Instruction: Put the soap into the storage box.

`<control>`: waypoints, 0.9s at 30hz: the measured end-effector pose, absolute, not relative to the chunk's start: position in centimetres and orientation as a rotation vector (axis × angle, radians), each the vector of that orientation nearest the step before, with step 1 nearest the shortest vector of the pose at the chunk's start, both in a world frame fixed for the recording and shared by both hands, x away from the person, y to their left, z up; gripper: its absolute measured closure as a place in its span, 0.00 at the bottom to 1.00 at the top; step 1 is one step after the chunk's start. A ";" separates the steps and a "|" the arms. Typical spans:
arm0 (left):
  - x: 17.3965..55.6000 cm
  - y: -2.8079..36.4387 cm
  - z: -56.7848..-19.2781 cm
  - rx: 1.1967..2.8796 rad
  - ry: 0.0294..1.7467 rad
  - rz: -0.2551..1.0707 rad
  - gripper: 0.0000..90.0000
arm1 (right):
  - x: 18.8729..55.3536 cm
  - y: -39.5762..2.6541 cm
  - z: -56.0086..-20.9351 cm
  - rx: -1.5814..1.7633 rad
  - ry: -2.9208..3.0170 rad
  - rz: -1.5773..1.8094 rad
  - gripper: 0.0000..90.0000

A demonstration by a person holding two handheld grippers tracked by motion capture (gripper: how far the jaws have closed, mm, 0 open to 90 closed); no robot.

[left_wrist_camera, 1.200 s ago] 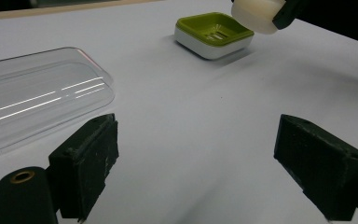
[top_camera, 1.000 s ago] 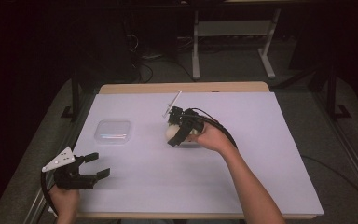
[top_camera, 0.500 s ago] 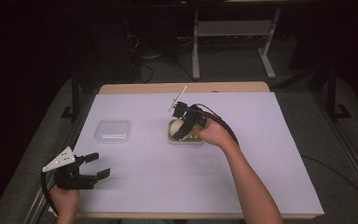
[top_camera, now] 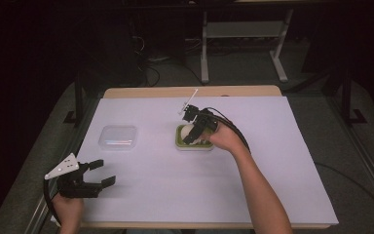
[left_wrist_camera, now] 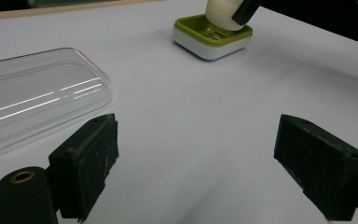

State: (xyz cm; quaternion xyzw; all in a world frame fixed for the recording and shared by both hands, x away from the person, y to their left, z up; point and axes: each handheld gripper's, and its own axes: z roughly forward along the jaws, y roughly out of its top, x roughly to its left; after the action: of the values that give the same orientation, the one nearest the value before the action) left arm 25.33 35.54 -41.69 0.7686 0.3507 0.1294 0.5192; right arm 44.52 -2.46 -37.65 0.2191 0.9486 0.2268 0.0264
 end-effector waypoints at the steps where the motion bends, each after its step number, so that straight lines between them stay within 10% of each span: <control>1: 25.3 35.5 -41.7 1.841 0.842 0.309 0.15 | 44.6 -2.5 -37.7 0.675 2.928 0.697 0.25; 27: 25.3 35.4 -41.7 1.839 0.841 0.308 0.15 | 46.2 -2.9 -39.4 0.792 2.931 0.637 0.25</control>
State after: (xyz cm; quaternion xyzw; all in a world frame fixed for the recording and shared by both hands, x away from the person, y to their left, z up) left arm 25.34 35.43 -41.69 0.7674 0.3510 0.1285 0.5210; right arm 46.17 -2.94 -39.42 0.2551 0.9447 0.2053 0.0196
